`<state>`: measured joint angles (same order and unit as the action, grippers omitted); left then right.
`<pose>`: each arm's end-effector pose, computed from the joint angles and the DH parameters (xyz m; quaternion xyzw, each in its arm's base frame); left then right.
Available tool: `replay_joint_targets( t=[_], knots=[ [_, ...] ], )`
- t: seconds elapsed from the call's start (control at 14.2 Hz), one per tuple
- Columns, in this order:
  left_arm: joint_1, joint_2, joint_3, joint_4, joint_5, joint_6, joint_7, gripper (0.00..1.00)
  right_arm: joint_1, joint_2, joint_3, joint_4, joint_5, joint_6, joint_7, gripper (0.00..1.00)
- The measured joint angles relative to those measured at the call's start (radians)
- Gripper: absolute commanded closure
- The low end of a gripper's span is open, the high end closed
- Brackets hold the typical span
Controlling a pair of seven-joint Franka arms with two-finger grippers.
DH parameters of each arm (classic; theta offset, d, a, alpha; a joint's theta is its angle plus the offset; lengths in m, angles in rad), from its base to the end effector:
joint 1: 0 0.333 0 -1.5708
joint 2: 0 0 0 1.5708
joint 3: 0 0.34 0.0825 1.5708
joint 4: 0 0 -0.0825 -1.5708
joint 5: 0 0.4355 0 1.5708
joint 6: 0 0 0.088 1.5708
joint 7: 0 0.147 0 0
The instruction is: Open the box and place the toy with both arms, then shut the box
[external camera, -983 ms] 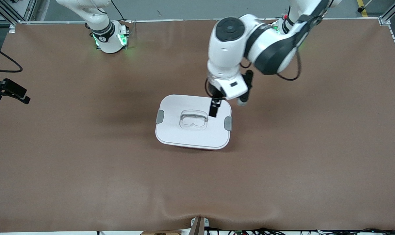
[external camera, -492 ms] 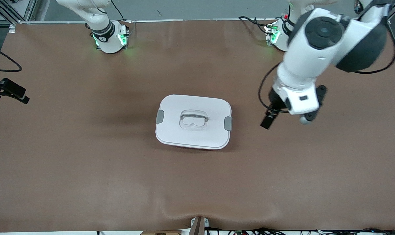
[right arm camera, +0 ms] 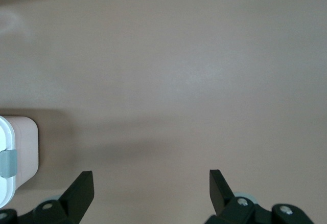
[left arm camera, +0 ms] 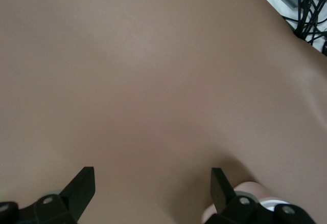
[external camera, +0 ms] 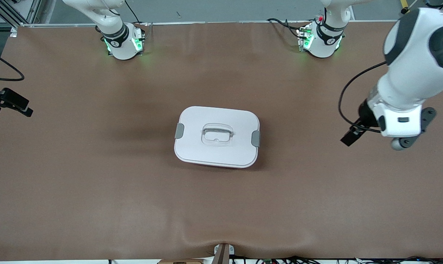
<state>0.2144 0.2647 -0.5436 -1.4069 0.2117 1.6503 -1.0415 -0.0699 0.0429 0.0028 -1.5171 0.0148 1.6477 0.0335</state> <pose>0.6723 -0.1556 0.5515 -0.9363 -0.3491 -0.0300 0.0243 0.6308 -0.0404 0.6176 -0.9977 0.0505 -0.0440 0.0067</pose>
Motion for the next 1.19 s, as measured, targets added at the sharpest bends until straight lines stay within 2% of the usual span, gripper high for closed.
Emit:
replay_joint_targets(
  t=[0.14, 0.28, 0.56, 0.77, 0.91, 1.19],
  knots=[
    [0.026, -0.02, 0.011, 0.004, -0.004, -0.023, 0.126, 0.0, 0.0, 0.0, 0.0, 0.0, 0.0, 0.0, 0.0, 0.0],
    [0.005, -0.058, 0.085, 0.005, -0.046, -0.054, 0.28, 0.0, 0.0, 0.0, 0.0, 0.0, 0.0, 0.0, 0.0, 0.0],
    [-0.153, -0.135, 0.365, 0.002, -0.145, -0.135, 0.584, 0.0, 0.0, 0.001, 0.0, 0.0, 0.0, 0.0, 0.0, 0.0],
    [-0.253, -0.197, 0.5, -0.037, -0.154, -0.195, 0.762, 0.0, 0.0, 0.002, 0.0, 0.0, 0.0, 0.0, 0.0, 0.0],
    [-0.295, -0.246, 0.531, -0.09, -0.154, -0.201, 0.813, 0.0, 0.0, 0.003, 0.0, 0.0, 0.0, -0.001, 0.0, 0.0],
    [-0.34, -0.352, 0.538, -0.207, -0.154, -0.197, 0.845, 0.0, 0.0, 0.003, 0.0, 0.0, 0.0, -0.001, 0.0, 0.0]
  ],
)
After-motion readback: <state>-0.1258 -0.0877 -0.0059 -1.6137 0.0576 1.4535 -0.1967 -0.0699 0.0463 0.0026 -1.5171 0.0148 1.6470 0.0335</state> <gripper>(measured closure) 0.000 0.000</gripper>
